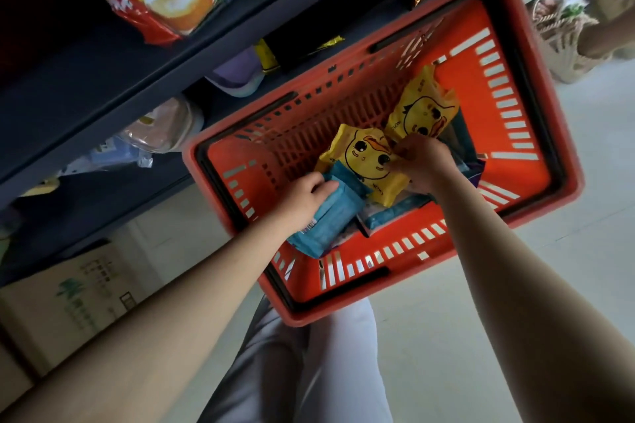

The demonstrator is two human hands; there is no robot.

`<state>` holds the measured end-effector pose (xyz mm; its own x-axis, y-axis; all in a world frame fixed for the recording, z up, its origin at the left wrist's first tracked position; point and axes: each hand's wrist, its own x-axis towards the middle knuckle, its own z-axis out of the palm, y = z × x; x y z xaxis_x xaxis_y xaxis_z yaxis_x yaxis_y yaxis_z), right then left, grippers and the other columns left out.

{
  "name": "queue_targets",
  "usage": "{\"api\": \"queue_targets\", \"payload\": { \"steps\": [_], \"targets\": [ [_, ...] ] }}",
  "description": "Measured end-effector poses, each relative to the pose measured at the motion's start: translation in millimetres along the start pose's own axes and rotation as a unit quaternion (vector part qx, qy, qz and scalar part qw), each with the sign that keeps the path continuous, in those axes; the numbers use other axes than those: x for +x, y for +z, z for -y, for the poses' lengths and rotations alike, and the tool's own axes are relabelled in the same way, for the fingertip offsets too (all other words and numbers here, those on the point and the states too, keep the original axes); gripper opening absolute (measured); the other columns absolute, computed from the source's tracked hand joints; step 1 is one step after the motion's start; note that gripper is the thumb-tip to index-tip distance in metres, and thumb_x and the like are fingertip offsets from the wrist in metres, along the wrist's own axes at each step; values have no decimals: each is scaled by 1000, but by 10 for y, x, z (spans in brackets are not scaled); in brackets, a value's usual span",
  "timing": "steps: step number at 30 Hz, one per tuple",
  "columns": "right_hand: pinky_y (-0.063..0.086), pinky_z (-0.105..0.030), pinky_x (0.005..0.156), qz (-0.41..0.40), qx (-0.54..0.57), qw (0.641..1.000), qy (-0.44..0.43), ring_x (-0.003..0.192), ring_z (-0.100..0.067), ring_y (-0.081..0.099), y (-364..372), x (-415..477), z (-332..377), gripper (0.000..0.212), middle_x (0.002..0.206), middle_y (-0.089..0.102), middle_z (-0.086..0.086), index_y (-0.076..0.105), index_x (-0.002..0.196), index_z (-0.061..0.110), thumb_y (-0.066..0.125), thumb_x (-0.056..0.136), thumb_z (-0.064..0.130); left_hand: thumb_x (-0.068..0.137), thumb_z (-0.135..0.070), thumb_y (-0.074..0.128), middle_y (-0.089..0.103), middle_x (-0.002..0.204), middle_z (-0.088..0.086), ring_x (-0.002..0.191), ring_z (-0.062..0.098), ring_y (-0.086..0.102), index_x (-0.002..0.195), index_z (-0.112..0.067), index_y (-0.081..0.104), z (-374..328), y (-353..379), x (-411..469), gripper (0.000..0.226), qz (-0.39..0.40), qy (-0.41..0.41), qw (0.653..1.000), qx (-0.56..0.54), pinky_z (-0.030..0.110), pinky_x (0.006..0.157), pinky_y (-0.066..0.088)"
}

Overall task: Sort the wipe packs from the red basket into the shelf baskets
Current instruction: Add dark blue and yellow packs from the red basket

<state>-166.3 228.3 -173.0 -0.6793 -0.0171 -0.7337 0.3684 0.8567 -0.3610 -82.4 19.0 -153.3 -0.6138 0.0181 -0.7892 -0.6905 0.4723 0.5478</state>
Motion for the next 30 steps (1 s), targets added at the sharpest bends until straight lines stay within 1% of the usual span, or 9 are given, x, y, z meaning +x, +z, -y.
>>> {"api": "queue_targets", "payload": {
  "steps": [3, 7, 11, 15, 17, 19, 21, 24, 30],
  "targets": [
    [36, -23, 57, -99, 67, 993, -25, 77, -15, 54, -156, -315, -22, 7, 83, 62, 0, 68, 85, 13, 71, 83, 19, 98, -32, 50, 53, 69, -3, 60, 8, 49, 85, -17, 53, -174, -83, -259, 21, -38, -5, 996, -83, 23, 53, 36],
    [51, -33, 72, -129, 256, 957, 44, 80, -17, 61, -439, -876, -4, 16, 89, 67, -3, 70, 100, 7, 70, 84, 12, 97, -37, 50, 61, 83, -3, 75, 12, 57, 98, -21, 56, -445, -225, -764, 16, -98, -17, 985, -138, 27, 65, 42],
    [55, -42, 85, -120, 498, 855, 84, 98, -29, 64, -935, -1666, 252, 34, 110, 64, -14, 56, 119, 5, 65, 87, 3, 97, -41, 49, 65, 88, -3, 83, 19, 63, 101, -24, 62, -849, -406, -1478, 23, -133, -32, 968, -212, 30, 74, 49],
    [57, -28, 68, -65, 638, 767, -24, 88, -24, 66, -1470, -2624, 682, 24, 100, 69, -12, 62, 113, 7, 50, 94, 0, 95, -51, 48, 69, 83, 3, 77, 26, 66, 88, -24, 64, -1302, -668, -2283, 32, -129, -50, 942, -306, 37, 73, 53],
    [57, -27, 66, -7, 672, 735, -94, 85, -21, 69, -1671, -3026, 884, 27, 99, 72, -11, 63, 112, 7, 42, 97, 1, 88, -60, 52, 71, 96, 6, 90, 30, 68, 93, -27, 65, -1474, -820, -2655, 36, -132, -38, 929, -343, 49, 86, 53],
    [57, -33, 74, 52, 681, 714, -154, 98, -26, 67, -1841, -3351, 1114, 32, 115, 67, -17, 56, 125, 2, 38, 99, 5, 84, -62, 57, 70, 109, 8, 98, 30, 67, 101, -26, 64, -1627, -995, -2980, 40, -149, -13, 910, -388, 56, 91, 51],
    [54, -42, 85, 95, 663, 713, -207, 112, -34, 59, -1990, -3642, 1370, 40, 131, 55, -24, 46, 138, 2, 38, 99, 10, 88, -56, 55, 71, 106, 8, 92, 28, 68, 102, -22, 64, -1765, -1164, -3301, 38, -157, 6, 886, -436, 51, 83, 55],
    [53, -43, 91, 135, 639, 708, -267, 121, -38, 53, -2136, -4012, 1811, 42, 138, 51, -23, 44, 140, 3, 40, 99, 10, 92, -52, 50, 74, 97, 9, 78, 25, 72, 105, -19, 65, -1910, -1453, -3718, 38, -133, 38, 853, -503, 41, 67, 57],
    [36, -53, 109, 177, 604, 698, -341, 136, -44, 35, -2044, -4549, 2745, 49, 147, 39, -25, 39, 144, 2, 40, 96, 13, 95, -47, 50, 73, 98, 12, 84, 29, 71, 106, -19, 64, -1891, -2282, -4518, 33, -161, 124, 821, -533, 51, 77, 56]
  ]
}}
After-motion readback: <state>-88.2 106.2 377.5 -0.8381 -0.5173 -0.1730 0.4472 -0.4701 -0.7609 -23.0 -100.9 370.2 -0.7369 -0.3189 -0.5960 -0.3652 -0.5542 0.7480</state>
